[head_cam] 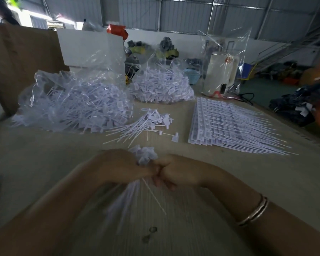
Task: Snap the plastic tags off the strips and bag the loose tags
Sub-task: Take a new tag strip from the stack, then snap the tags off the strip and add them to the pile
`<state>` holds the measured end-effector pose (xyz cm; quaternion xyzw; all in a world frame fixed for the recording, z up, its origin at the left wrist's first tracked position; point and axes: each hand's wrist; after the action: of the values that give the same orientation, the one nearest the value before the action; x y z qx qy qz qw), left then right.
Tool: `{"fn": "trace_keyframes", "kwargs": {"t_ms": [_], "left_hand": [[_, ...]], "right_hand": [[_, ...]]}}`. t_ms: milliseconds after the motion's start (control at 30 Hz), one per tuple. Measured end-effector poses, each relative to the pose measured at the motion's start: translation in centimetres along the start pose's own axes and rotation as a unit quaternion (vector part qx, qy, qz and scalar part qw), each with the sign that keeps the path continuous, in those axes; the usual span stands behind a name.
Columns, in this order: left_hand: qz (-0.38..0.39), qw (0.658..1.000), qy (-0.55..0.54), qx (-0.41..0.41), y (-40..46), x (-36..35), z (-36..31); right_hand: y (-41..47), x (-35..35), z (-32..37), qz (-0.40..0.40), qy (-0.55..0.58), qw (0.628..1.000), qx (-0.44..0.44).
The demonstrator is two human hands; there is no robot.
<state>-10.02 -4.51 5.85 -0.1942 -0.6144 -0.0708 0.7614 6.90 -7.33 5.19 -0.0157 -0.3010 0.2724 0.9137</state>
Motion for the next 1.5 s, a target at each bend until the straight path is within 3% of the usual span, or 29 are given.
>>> {"fn": "trace_keyframes", "kwargs": {"t_ms": [100, 167, 300, 467, 567, 700, 933, 1133, 1200, 1333, 1500], "left_hand": [[-0.022, 0.998, 0.000, -0.054, 0.0, -0.2, -0.6], [-0.055, 0.995, -0.007, -0.088, 0.1, -0.4, -0.8], [-0.106, 0.993, 0.058, 0.006, 0.9, -1.5, -1.1], [-0.158, 0.987, 0.031, 0.005, 1.8, -0.7, 0.0], [-0.222, 0.974, -0.045, -0.006, 3.3, 1.4, 1.9], [-0.310, 0.949, -0.060, 0.003, 8.1, 4.8, 4.1], [-0.154, 0.981, 0.073, 0.088, 14.4, 1.1, 1.8], [-0.251, 0.957, -0.018, 0.145, 12.5, 1.7, 1.1], [-0.302, 0.945, -0.057, 0.111, 10.8, 1.8, 0.3], [-0.330, 0.941, -0.079, -0.013, 7.3, -0.1, -2.3], [-0.288, 0.944, -0.116, -0.107, 5.5, -2.5, -4.9]], "right_hand": [[0.4, 0.6, -0.6, 0.003, 0.091, 0.996, 0.005], [0.4, 1.2, -1.4, -0.039, 0.169, 0.985, 0.016], [0.7, 3.1, -4.1, -0.214, 0.293, 0.931, 0.029], [0.9, 4.4, -5.9, -0.297, 0.385, 0.872, 0.054], [1.2, 3.9, -6.2, -0.288, 0.353, 0.888, 0.071], [1.3, 3.9, -6.2, -0.290, 0.356, 0.884, 0.086], [1.2, 3.6, -5.9, -0.275, 0.282, 0.916, 0.076], [1.3, 3.3, -5.6, -0.283, 0.227, 0.928, 0.084], [1.2, 3.6, -5.4, -0.345, 0.147, 0.920, 0.117], [1.3, 7.4, -4.8, -0.499, 0.041, 0.853, 0.150], [2.2, 13.6, -6.7, -0.470, -0.130, 0.869, -0.083]]}}
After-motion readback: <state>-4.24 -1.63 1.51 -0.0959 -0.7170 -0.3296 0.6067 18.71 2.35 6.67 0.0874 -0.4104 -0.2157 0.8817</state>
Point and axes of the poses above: each hand's wrist, its own y-axis towards the middle knuckle, its own x-axis out of the back of the hand, z = x × y, and after that the axes turned 15 degrees about y, right-handed
